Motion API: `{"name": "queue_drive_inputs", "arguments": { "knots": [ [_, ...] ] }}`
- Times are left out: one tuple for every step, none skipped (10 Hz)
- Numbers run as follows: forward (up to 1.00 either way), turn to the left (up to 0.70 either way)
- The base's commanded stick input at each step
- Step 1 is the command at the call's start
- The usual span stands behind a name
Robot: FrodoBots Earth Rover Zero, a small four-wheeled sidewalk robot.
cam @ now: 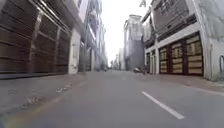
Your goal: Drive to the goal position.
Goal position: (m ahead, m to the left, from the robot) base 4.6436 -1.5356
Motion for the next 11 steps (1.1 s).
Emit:
{"name": "queue_drive_inputs", "arguments": {
  "knots": [
    [1.00, 0.06],
    [1.00, 0.06],
    [1.00, 0.06],
    [1.00, 0.06],
    [1.00, 0.06],
    [1.00, 0.06],
    [1.00, 0.06],
    [1.00, 0.06],
    [1.00, 0.06],
    [1.00, 0.06],
    [1.00, 0.06]
  ]
}}
